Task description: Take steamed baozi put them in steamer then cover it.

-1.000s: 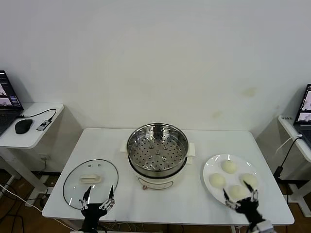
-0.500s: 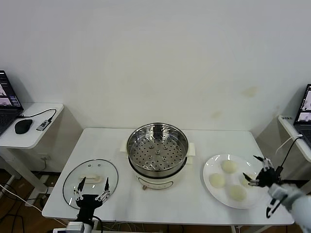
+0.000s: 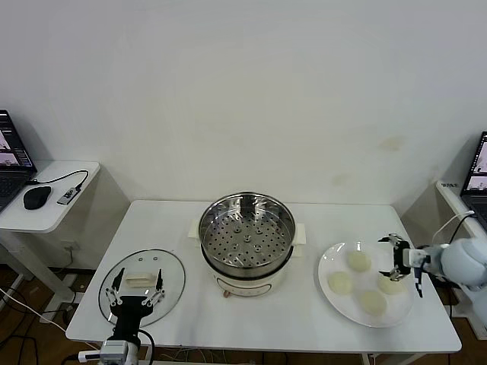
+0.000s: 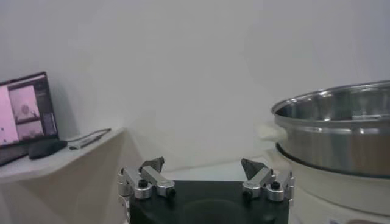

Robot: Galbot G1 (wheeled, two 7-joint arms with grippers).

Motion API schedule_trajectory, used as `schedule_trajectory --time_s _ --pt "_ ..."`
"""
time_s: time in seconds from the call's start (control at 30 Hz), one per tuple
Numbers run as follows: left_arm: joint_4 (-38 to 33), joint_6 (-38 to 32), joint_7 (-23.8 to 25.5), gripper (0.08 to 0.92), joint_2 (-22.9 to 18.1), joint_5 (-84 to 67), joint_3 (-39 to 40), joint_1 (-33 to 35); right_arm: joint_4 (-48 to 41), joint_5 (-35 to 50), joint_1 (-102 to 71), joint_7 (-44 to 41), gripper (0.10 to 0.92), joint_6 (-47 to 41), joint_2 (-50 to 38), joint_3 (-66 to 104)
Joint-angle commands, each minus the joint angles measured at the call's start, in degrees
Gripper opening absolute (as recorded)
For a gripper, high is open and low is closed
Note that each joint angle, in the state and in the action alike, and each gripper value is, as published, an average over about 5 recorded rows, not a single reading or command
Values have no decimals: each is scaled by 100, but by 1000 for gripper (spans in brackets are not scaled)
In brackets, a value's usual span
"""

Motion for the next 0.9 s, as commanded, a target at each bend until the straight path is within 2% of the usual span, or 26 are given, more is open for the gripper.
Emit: schedule_trajectory --time_s 0.03,0.4,0.9 --pt "-4 37 -24 823 5 95 -83 -34 -1304 89 2033 -671 823 43 427 -2095" --pt "37 -57 -1 823 4 152 -220 16 -2077 2 2643 -669 823 -63 1321 -2695" --pt "133 -103 19 823 37 175 -319 -9 -2412 -352 2578 -735 823 -351 1564 -2762"
